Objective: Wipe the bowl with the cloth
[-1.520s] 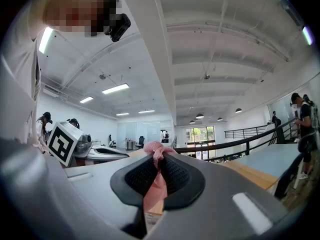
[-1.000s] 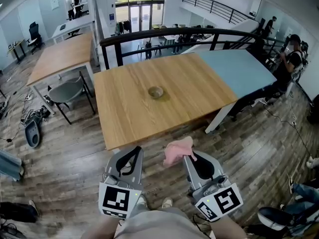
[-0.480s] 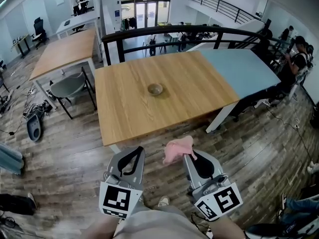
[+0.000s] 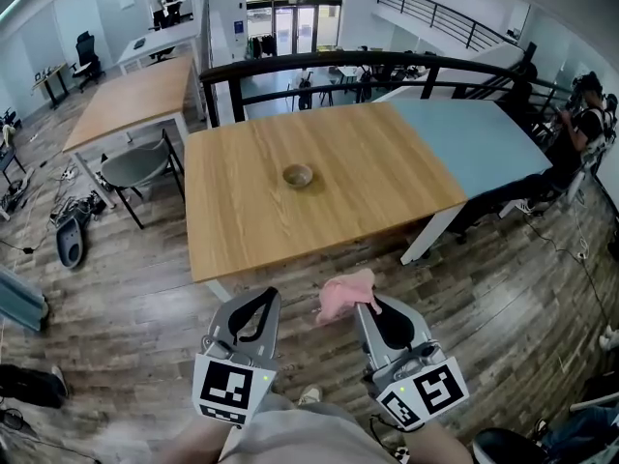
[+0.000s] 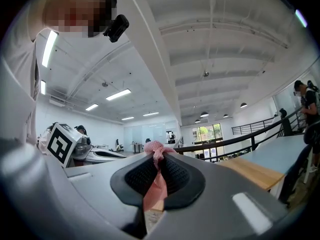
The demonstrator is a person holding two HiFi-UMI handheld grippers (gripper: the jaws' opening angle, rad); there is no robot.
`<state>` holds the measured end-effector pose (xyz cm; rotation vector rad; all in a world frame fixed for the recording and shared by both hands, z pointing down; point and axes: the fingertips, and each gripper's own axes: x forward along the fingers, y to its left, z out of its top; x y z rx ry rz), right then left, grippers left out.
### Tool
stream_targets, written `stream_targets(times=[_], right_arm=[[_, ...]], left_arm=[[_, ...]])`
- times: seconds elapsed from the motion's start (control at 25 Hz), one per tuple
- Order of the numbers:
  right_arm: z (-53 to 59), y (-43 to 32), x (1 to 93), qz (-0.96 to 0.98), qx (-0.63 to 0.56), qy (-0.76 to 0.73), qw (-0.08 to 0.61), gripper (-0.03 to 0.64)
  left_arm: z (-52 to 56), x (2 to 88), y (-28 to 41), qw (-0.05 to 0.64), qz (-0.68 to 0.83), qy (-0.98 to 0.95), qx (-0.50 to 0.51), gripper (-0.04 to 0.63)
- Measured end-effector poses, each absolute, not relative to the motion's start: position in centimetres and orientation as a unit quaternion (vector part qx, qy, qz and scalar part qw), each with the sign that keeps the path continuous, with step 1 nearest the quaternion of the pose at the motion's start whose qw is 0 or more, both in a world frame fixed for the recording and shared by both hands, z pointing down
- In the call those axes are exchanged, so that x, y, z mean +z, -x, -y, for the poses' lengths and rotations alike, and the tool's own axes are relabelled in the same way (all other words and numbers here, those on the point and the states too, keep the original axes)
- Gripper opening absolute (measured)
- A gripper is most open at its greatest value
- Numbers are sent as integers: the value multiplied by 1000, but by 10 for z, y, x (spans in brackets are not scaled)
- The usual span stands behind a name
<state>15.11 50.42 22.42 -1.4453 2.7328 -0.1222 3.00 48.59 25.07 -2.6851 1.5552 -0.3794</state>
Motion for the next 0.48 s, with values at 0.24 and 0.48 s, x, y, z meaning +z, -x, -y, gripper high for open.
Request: stream_targets(times=[0.24,0.48], right_arm=[[-499,-161,225,-885,-41,464,31,23],[-493,-159,228,-888,-40,457,31,23]], left_arm=[[-484,250,-40,0,-501,857,-122,0],[-475,256,-29,11,-514,849,-127,0]])
